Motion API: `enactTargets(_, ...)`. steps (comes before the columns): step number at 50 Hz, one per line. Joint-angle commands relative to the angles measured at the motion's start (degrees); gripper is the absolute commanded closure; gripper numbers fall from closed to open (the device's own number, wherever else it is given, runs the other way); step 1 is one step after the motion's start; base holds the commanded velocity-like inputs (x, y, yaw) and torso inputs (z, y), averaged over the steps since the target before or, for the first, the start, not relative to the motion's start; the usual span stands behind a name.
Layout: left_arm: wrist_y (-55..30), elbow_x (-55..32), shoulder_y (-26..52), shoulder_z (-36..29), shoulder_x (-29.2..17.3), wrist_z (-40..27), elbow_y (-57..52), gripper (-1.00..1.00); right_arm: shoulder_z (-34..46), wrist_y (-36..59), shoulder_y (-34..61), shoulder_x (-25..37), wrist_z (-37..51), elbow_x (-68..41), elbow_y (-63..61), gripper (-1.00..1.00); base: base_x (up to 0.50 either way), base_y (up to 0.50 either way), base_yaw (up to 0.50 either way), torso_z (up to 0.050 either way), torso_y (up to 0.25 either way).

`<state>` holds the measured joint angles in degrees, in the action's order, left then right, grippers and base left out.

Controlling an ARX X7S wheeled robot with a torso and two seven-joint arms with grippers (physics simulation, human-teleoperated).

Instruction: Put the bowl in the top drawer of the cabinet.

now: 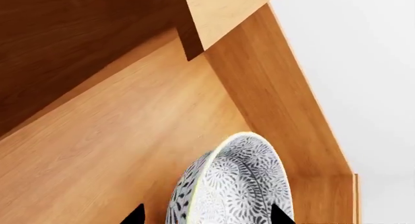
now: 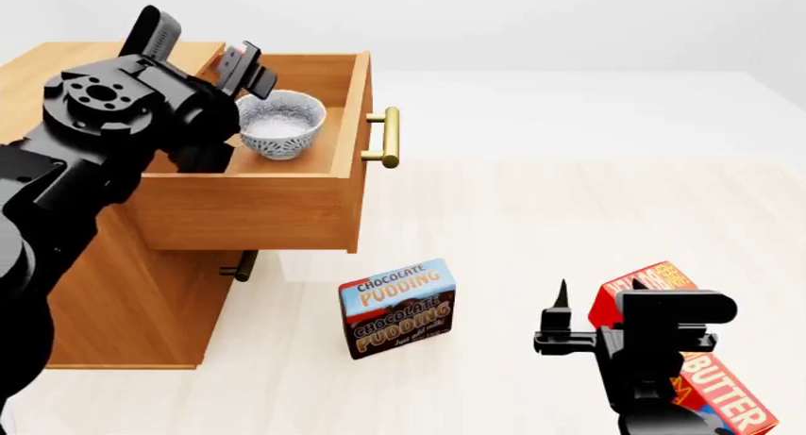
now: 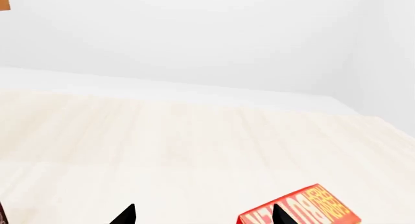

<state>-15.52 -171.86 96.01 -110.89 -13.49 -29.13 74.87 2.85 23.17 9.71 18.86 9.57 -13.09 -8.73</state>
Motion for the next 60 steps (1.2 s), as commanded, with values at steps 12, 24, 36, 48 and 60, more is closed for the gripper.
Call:
enactTargets(12, -0.2, -1.1, 2.2, -2.4, -0.9, 1.6, -0.3, -1.0, 0.0, -0.7, -0.9, 0.8, -0.2, -0.4, -0.4, -1.0, 0.0, 0.0, 0.0, 0.0, 0.0)
enactTargets(24, 9.8, 1.5, 6.3, -1.5, -7.3, 0.9, -16.4, -1.0, -0.2, -0.8, -1.1, 1.0, -0.1, -0.8, -0.3, -1.0, 0.0, 0.0, 0.0, 0.0, 0.0)
enactTargets(36, 14.4, 4.3, 9.7, -0.1, -11.3, 2.6, -27.4, -1.0, -0.3, -1.0, -1.4, 1.1, 0.1, -1.1, -0.2, -1.0, 0.0, 0.0, 0.0, 0.0, 0.0)
enactTargets(48, 21.5, 8.4, 14.6, 2.6, -17.0, 6.5, -42.3, -1.0, -0.2, -1.1, -1.3, 1.0, 0.5, -1.1, 0.0, -1.0, 0.0, 0.0, 0.0, 0.0, 0.0)
enactTargets(60, 30.8, 15.0, 18.3, 4.7, -25.0, 8.4, -61.6, -1.0, -0.6, -0.9, -0.5, 0.2, 1.6, -1.7, 0.2, -1.0, 0.0, 0.0, 0.0, 0.0, 0.0)
